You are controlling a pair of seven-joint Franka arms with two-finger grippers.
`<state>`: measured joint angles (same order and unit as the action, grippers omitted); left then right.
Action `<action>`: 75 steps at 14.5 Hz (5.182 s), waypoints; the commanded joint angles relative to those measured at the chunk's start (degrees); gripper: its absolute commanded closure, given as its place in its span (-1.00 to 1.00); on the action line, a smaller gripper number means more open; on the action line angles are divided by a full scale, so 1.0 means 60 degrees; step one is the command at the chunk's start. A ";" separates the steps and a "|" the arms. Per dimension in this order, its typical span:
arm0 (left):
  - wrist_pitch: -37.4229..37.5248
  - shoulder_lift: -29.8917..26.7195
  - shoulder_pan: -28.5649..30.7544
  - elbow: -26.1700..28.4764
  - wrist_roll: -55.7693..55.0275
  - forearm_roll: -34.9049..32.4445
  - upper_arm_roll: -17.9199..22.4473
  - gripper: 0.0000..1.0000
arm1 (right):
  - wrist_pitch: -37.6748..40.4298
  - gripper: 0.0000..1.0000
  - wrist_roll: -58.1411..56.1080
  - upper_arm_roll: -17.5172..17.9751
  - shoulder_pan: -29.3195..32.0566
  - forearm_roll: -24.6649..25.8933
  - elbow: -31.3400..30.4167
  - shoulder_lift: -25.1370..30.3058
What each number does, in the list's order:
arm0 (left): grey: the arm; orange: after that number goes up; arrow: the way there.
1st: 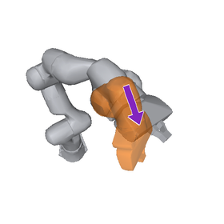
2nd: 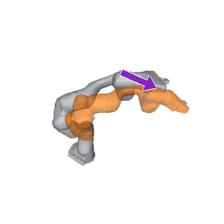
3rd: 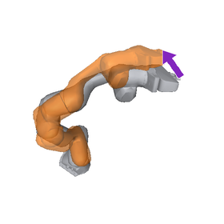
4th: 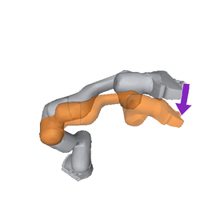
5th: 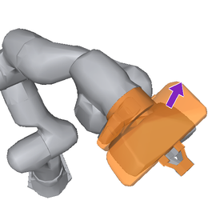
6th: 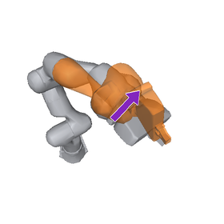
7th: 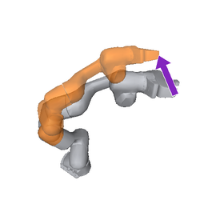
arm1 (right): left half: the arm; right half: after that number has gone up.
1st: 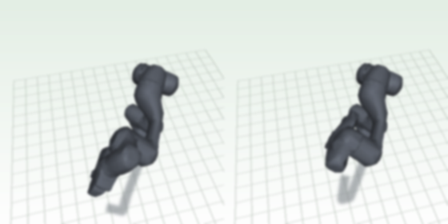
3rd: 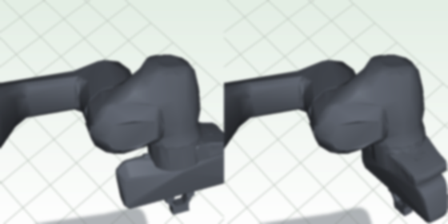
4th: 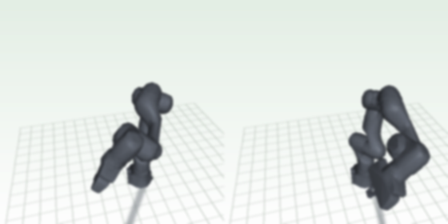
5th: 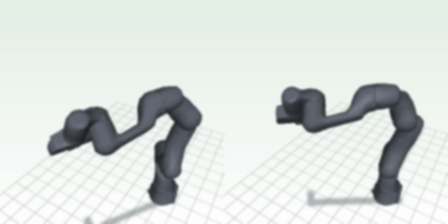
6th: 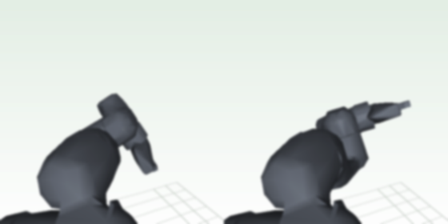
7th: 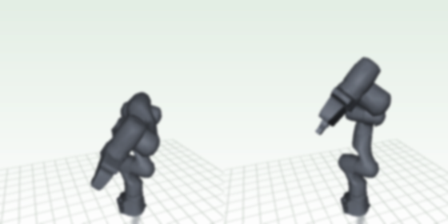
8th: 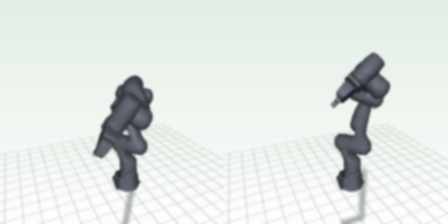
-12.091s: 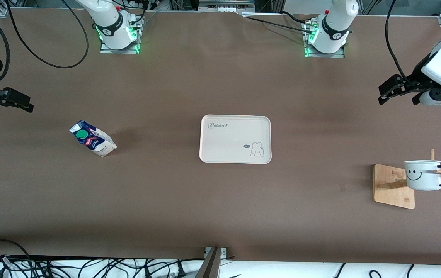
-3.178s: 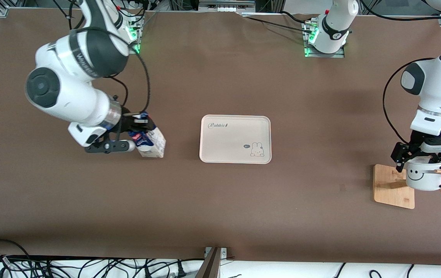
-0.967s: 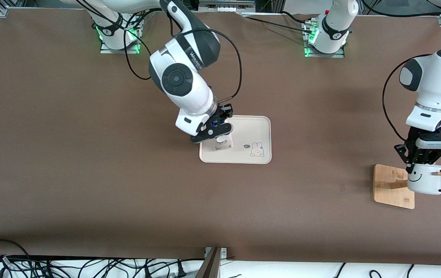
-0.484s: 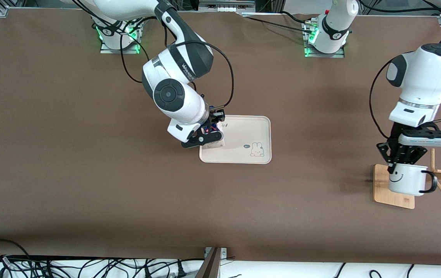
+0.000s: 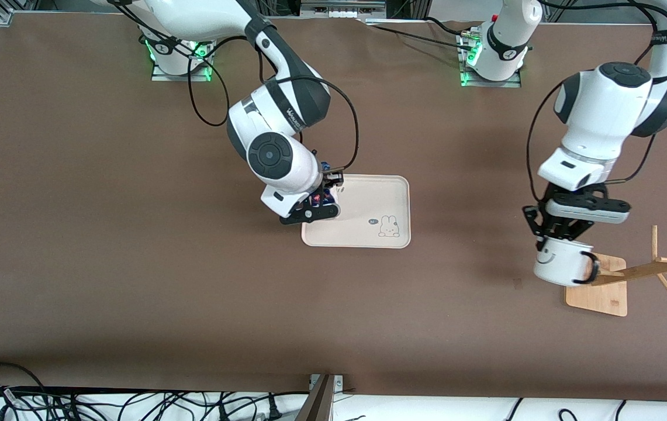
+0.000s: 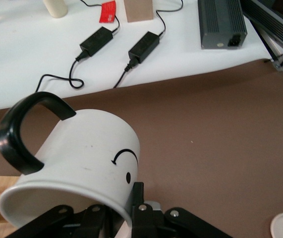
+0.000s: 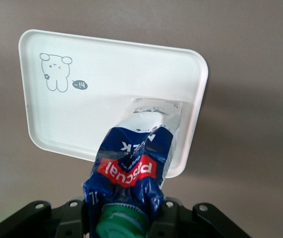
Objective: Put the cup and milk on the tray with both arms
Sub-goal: 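Lower the carton onto the tray while the left gripper lifts the mug, then open the right gripper and withdraw while the left gripper carries the mug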
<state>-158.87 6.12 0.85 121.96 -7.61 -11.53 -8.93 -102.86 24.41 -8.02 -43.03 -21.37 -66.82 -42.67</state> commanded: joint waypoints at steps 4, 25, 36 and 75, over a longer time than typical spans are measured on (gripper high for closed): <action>0.4471 -0.0054 -0.0741 -0.1414 -0.0182 -0.0130 -0.0708 1.00 | -0.0420 0.31 0.0734 0.0032 -0.0079 -0.0188 0.0106 -0.0300; 1.0921 0.2610 -0.1781 -0.5793 -0.0388 0.2097 -0.0914 1.00 | -0.0540 -1.00 0.0853 -0.1006 -0.0460 -0.0042 -0.0407 0.1528; 1.1318 0.5291 -0.3246 -0.7963 0.0770 0.2039 -0.0475 1.00 | 0.2302 -1.00 -0.2165 -0.5311 -0.0373 0.0735 -0.0348 0.2834; 1.0527 0.7827 -0.4521 -0.9429 -0.4533 0.4075 0.0184 1.00 | 0.1676 -1.00 -0.3278 0.0970 0.7040 0.4060 -0.3334 0.6055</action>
<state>-96.19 51.84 -25.50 67.91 -33.56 11.68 -8.40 -90.76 4.22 -2.98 -0.97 1.86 -80.35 -11.03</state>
